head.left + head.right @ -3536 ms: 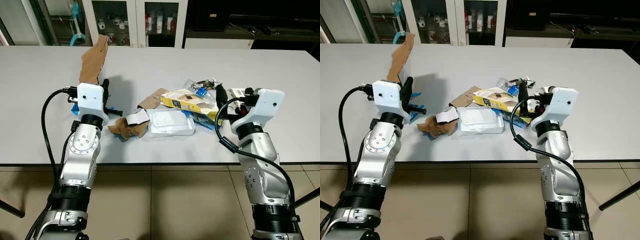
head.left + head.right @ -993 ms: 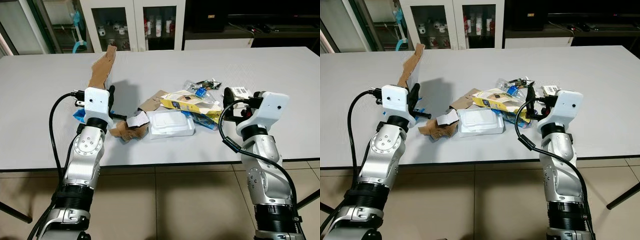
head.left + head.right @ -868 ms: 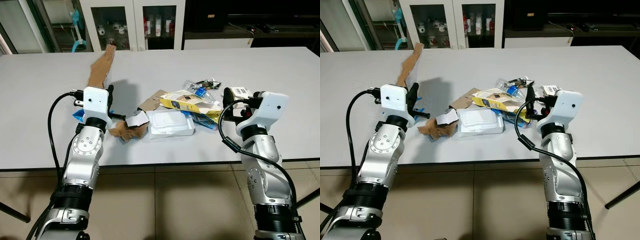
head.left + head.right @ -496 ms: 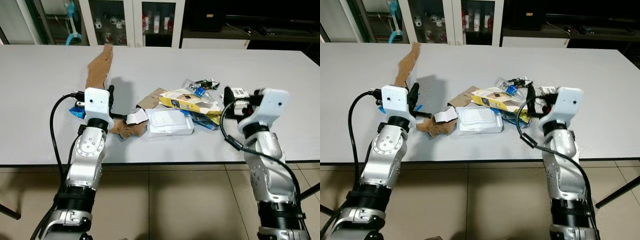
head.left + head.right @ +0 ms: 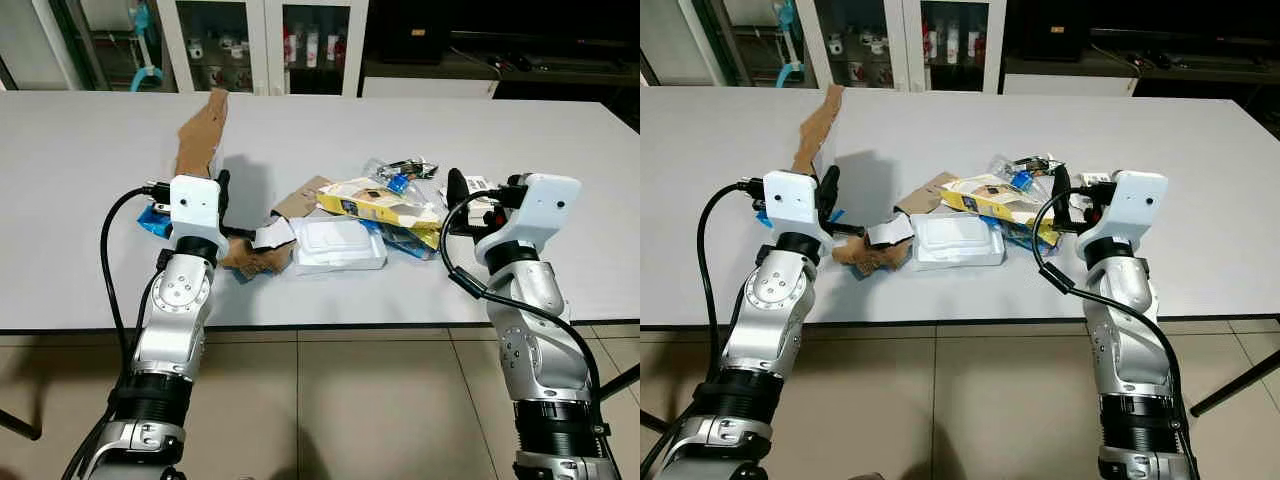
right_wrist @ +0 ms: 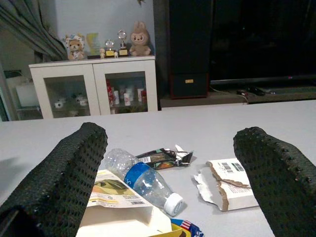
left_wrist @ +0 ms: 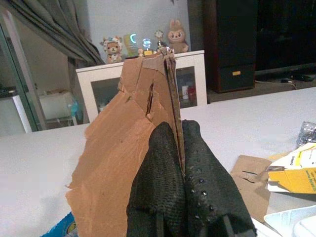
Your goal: Picking trash to rubbish bin
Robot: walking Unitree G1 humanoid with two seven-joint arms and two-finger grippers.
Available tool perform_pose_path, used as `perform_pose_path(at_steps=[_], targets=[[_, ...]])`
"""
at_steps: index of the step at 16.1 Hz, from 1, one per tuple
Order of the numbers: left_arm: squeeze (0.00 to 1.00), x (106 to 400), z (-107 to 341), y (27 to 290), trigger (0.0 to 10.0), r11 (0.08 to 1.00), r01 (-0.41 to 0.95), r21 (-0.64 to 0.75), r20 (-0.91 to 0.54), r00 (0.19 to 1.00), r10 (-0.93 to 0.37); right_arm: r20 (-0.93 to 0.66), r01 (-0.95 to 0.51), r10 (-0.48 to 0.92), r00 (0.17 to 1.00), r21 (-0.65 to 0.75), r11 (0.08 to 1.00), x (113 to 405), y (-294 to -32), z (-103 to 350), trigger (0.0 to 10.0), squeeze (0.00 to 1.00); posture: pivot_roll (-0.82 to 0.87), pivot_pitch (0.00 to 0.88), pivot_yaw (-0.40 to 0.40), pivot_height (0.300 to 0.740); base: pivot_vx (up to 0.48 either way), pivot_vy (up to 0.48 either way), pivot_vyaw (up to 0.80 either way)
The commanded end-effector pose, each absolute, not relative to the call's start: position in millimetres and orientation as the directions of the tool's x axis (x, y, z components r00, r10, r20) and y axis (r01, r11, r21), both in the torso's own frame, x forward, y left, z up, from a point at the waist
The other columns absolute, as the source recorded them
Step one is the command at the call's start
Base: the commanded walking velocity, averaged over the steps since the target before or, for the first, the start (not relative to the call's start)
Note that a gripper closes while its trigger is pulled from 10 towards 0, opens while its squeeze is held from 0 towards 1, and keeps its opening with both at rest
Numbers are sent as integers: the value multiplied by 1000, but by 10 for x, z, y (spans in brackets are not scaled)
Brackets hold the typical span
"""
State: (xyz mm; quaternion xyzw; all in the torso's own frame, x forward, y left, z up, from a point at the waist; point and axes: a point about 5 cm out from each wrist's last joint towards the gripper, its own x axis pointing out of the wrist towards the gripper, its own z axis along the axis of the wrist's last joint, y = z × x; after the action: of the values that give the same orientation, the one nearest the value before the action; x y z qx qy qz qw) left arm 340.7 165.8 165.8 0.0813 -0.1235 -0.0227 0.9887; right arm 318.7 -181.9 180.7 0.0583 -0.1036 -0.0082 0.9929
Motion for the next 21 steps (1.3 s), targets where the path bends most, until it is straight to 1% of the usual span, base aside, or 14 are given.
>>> perform_pose_path(at_steps=[1, 5, 8, 12, 21], targets=[[0, 3402, 1696, 1628, 10000, 982, 33, 186, 250, 965, -80, 187, 12, -36, 982, 130, 991, 3181, -1858, 1775, 10000, 0, -34, 24, -40, 740, 0, 0, 0], [0, 3393, 1678, 1668, 10000, 982, 28, 185, 246, 967, -74, 203, 0, -29, 979, 140, 990, 3197, -1823, 1819, 10000, 0, -37, 16, -31, 740, 0, 0, 0], [0, 3408, 1718, 1647, 10000, 983, 27, 183, 255, 964, -74, 173, -7, -16, 985, 133, 991, 3188, -1813, 1749, 10000, 0, -30, 31, -39, 740, 0, 0, 0], [0, 3394, 1706, 1652, 10000, 983, 24, 181, 253, 965, -70, 175, -12, -13, 984, 144, 989, 3194, -1786, 1757, 10000, 0, -29, 44, -38, 740, 0, 0, 0], [0, 3401, 1728, 1676, 10000, 983, 18, 184, 255, 965, -66, 170, -17, -8, 985, 145, 989, 3189, -1768, 1748, 10000, 0, -26, 48, -33, 740, -269, 0, 0]])
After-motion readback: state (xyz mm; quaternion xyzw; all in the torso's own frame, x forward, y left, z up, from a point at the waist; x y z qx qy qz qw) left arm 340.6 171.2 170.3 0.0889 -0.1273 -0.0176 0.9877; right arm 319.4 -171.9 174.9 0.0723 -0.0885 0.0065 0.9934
